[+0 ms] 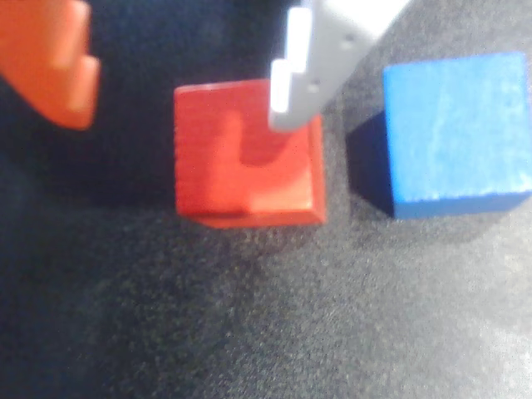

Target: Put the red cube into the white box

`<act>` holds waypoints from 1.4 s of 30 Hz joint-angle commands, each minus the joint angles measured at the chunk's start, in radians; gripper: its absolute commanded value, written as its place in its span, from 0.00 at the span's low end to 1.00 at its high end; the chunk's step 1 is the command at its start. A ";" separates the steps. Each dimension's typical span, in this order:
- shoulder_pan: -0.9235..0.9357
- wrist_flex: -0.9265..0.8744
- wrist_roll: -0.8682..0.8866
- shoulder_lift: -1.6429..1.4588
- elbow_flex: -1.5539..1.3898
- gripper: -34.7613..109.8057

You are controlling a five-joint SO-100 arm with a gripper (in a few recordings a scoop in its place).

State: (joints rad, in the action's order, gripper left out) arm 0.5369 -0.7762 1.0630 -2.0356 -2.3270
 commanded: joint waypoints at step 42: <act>-0.049 0.255 -0.025 0.232 -0.044 0.40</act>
State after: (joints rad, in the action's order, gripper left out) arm 0.4893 -0.5599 1.0584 -1.8101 -2.3654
